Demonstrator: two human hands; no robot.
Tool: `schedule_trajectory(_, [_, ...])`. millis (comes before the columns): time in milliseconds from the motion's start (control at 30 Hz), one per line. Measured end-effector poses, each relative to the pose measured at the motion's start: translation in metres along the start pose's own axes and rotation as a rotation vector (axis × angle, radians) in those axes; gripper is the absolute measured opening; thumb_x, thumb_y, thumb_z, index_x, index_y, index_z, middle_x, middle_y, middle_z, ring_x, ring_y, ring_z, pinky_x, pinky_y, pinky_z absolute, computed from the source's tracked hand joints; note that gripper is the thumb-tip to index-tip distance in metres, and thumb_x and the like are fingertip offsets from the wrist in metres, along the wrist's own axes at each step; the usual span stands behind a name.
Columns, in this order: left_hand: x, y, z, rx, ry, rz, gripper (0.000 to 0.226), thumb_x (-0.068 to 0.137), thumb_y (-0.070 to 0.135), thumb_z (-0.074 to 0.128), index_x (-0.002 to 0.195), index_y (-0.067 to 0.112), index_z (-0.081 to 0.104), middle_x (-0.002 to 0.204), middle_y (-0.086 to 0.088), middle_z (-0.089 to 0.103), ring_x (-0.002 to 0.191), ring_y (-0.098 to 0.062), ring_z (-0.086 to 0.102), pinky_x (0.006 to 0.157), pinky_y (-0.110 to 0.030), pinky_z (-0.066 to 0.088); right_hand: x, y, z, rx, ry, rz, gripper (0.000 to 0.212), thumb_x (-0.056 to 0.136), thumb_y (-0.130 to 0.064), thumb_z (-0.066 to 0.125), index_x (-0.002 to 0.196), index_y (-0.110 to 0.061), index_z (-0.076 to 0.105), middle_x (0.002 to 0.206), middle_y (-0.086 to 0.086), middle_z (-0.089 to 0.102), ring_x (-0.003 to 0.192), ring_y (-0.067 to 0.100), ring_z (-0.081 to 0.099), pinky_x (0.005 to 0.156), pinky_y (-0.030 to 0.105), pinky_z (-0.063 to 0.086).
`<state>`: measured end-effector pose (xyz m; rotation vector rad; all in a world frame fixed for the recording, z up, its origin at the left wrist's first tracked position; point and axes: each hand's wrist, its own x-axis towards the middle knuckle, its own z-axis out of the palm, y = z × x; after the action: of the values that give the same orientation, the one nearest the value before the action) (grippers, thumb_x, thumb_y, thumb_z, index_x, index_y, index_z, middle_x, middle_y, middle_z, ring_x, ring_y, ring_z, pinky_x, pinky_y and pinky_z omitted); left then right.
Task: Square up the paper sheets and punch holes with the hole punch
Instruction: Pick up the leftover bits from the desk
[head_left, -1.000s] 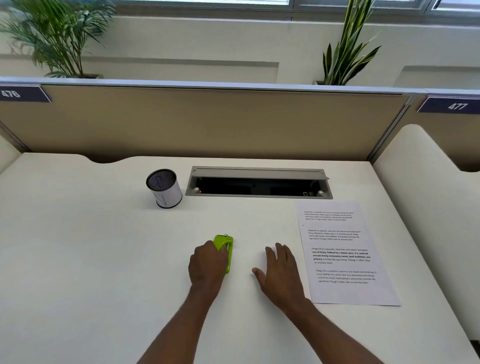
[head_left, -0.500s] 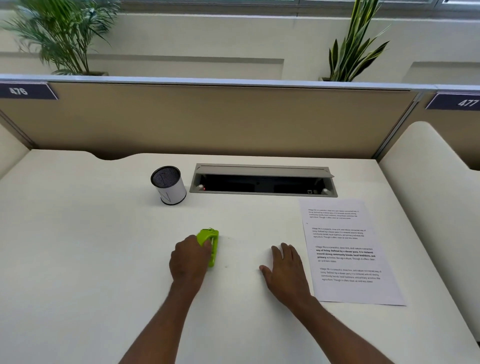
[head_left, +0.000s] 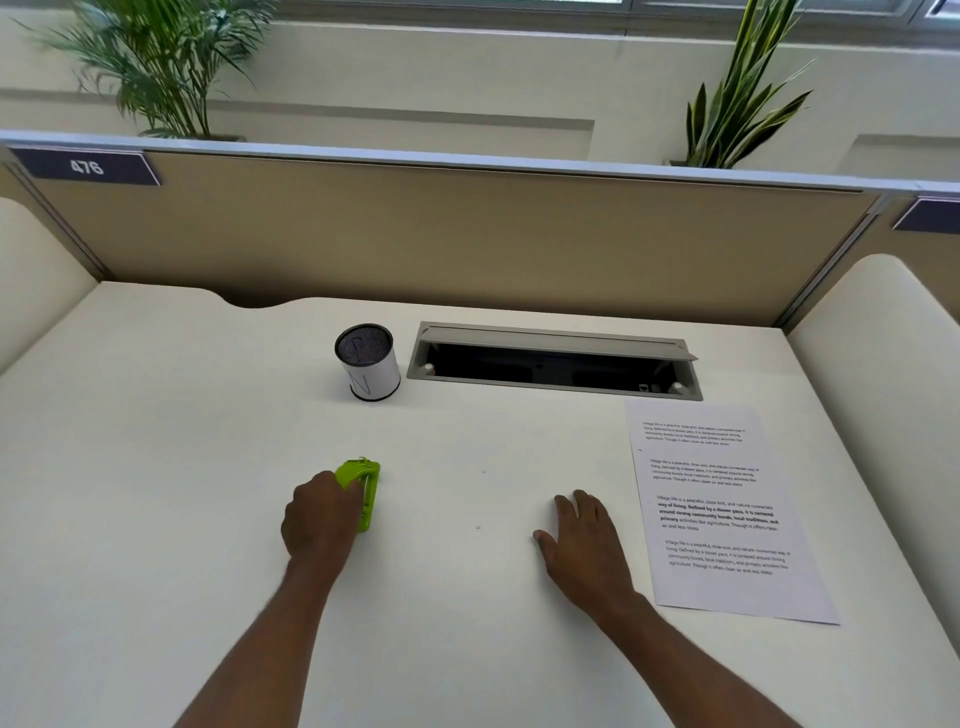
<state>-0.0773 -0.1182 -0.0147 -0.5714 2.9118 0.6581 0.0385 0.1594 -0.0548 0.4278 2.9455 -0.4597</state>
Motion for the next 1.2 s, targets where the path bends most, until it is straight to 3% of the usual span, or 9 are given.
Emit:
schedule_trajectory(200, [-0.001,0.004,0.0,-0.009,0.012,0.029,0.034,0.087,0.036,0.058,0.093,0.003,0.062,0.098,-0.022,0.066,0.092,-0.042,0.061,0.071,-0.038,0.046,0.001,-0.003,-0.002,-0.021,0.018,0.007,0.051,0.094,-0.04,0.049,0.132,-0.007,0.049,0.137,0.015,0.049,0.131,0.033,0.041,0.111,0.038,0.032])
schedule_trajectory(367, [-0.023,0.027,0.004,-0.053,0.176,0.286,0.031,0.084,0.018,0.066,0.11,0.002,0.066,0.103,-0.023,0.065,0.099,-0.042,0.058,0.08,-0.046,0.049,0.016,-0.023,-0.009,0.084,0.056,-0.013,0.037,0.097,-0.033,0.048,0.129,-0.017,0.058,0.117,0.005,0.065,0.108,0.027,0.059,0.087,0.036,0.048])
schedule_trajectory(467, [-0.055,0.038,0.026,-0.176,-0.021,0.481,0.022,0.085,0.011,0.062,0.105,0.007,0.07,0.102,-0.015,0.069,0.102,-0.033,0.061,0.089,-0.038,0.045,0.036,-0.043,-0.011,0.216,0.03,-0.009,0.033,0.096,-0.03,0.049,0.125,-0.02,0.063,0.115,0.004,0.067,0.109,0.024,0.06,0.088,0.033,0.047])
schedule_trajectory(600, [-0.08,0.039,0.059,-0.019,-0.233,0.519,0.034,0.092,0.026,0.048,0.123,0.02,0.061,0.118,-0.001,0.062,0.114,-0.018,0.054,0.095,-0.029,0.043,0.059,-0.063,-0.007,0.227,0.027,-0.025,0.029,0.095,-0.027,0.05,0.118,-0.02,0.068,0.111,0.004,0.07,0.105,0.024,0.062,0.085,0.033,0.048])
schedule_trajectory(700, [-0.084,0.042,0.068,0.016,-0.278,0.542,0.036,0.092,0.027,0.045,0.123,0.019,0.061,0.118,-0.002,0.061,0.113,-0.019,0.054,0.094,-0.03,0.045,0.07,-0.069,-0.003,0.21,0.03,-0.035,0.021,0.092,-0.025,0.051,0.081,-0.021,0.068,0.082,0.0,0.067,0.083,0.025,0.061,0.063,0.031,0.045])
schedule_trajectory(767, [-0.084,0.043,0.071,0.015,-0.275,0.551,0.035,0.092,0.027,0.044,0.12,0.017,0.063,0.117,-0.003,0.062,0.111,-0.019,0.055,0.093,-0.029,0.044,0.074,-0.071,-0.001,0.202,0.035,-0.032,0.031,0.089,-0.022,0.051,0.059,-0.018,0.048,0.062,-0.002,0.053,0.067,0.023,0.052,0.05,0.03,0.034])
schedule_trajectory(900, [-0.079,0.043,0.076,0.034,-0.245,0.563,0.029,0.092,0.026,0.043,0.109,0.016,0.065,0.109,-0.005,0.063,0.104,-0.02,0.056,0.085,-0.027,0.042,0.08,-0.07,-0.004,0.197,0.006,-0.056,0.024,0.09,-0.022,0.052,0.078,-0.015,0.071,0.078,-0.001,0.069,0.075,0.022,0.061,0.062,0.032,0.05])
schedule_trajectory(1033, [-0.078,0.043,0.078,0.042,-0.229,0.571,0.026,0.091,0.026,0.044,0.101,0.014,0.065,0.103,-0.005,0.063,0.101,-0.021,0.057,0.082,-0.028,0.042,0.083,-0.071,-0.006,0.148,0.003,-0.096,0.037,0.09,-0.019,0.05,0.053,-0.02,0.042,0.058,-0.004,0.045,0.063,0.019,0.046,0.049,0.026,0.027])
schedule_trajectory(1200, [-0.078,0.044,0.077,0.032,-0.23,0.571,0.025,0.09,0.024,0.045,0.094,0.01,0.065,0.097,-0.008,0.063,0.096,-0.023,0.057,0.076,-0.027,0.04,0.087,-0.073,-0.011,-0.027,0.0,-0.228,0.025,0.09,-0.015,0.044,0.081,-0.011,0.067,0.083,0.005,0.065,0.077,0.025,0.061,0.061,0.031,0.04])
